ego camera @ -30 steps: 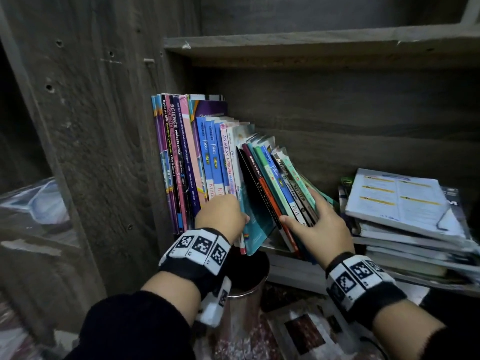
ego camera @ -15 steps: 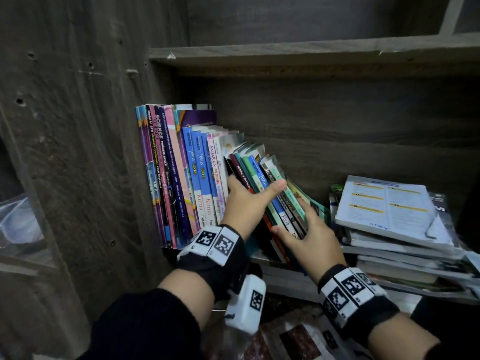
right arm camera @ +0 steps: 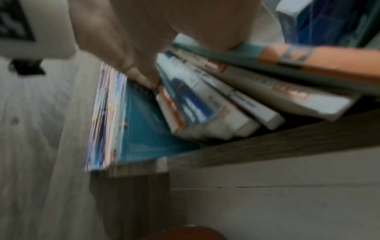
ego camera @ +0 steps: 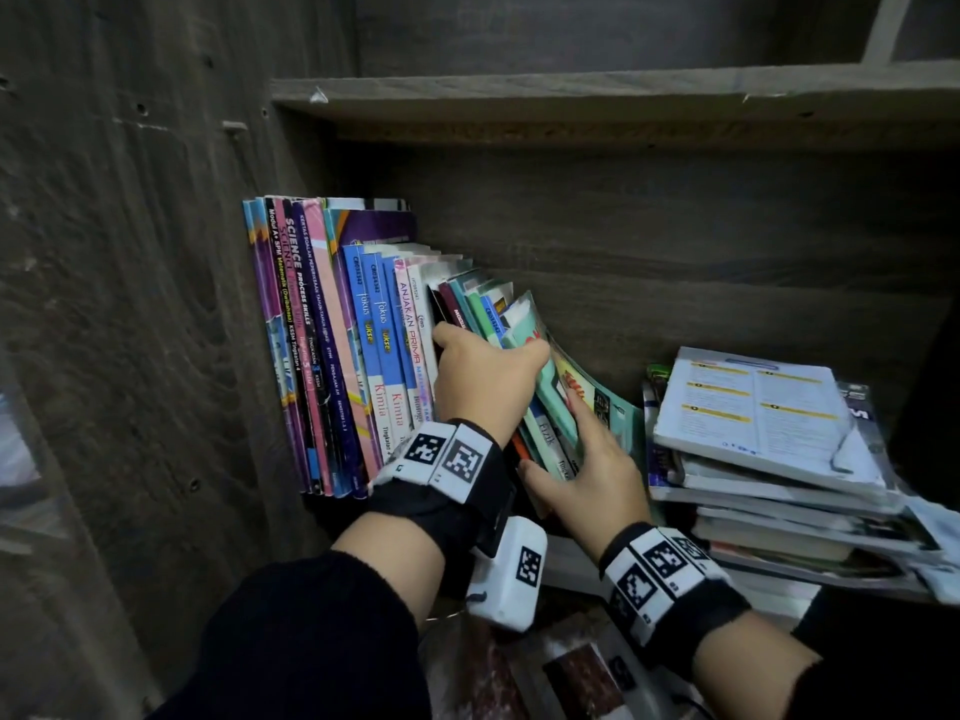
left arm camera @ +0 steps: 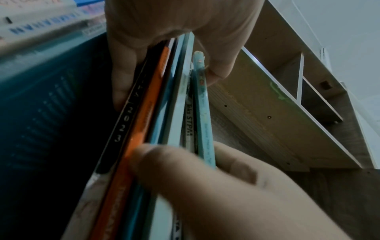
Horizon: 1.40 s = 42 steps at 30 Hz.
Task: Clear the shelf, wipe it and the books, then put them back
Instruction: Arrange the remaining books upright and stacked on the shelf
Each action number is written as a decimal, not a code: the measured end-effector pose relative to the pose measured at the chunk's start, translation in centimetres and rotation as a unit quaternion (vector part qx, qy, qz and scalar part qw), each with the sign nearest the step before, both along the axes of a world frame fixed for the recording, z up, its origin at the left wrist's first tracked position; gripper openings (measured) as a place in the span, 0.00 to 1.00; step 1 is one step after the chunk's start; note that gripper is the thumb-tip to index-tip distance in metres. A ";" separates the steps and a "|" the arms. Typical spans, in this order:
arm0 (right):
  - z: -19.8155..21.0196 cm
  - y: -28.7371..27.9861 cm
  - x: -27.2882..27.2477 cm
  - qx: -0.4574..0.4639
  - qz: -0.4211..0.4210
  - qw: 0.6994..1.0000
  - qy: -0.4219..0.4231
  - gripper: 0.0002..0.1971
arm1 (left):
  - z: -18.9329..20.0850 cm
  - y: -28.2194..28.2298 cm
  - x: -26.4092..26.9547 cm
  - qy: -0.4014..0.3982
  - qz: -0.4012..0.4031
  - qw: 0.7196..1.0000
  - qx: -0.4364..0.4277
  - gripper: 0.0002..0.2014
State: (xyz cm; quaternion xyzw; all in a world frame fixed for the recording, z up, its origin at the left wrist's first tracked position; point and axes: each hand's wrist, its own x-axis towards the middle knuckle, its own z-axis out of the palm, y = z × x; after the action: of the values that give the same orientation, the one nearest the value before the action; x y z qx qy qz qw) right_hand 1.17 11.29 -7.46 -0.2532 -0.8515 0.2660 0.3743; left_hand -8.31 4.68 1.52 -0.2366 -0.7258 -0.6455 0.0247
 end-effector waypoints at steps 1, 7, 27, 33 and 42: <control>0.1 0.0 -0.1 -0.020 0.011 1.000 0.010 0.42 | 0.1 0.1 -0.2 -0.003 0.000 1.000 -0.008 0.28; -0.5 0.2 1.1 -0.066 0.001 0.997 -0.029 0.46 | -0.1 1.1 0.4 -0.076 -0.020 0.996 0.034 0.45; -1.9 -2.3 -2.9 -0.262 0.091 0.961 -0.002 0.37 | 3.6 -1.1 1.9 0.259 0.065 0.961 -0.076 0.38; 0.0 0.3 -1.9 -0.345 0.113 0.929 0.064 0.54 | 3.5 -2.7 1.1 0.286 0.097 0.914 -0.272 0.40; 0.4 2.5 -2.3 -0.322 0.095 0.941 0.037 0.29 | 0.9 -8.2 -3.2 0.199 -0.078 0.883 -0.417 0.28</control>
State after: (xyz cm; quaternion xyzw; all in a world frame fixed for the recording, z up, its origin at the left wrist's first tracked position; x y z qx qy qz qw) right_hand -1.16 13.84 -7.09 -0.2677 -0.7260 0.5695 0.2773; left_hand -11.51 -3.48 2.40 -0.4043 -0.8870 -0.2224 0.0174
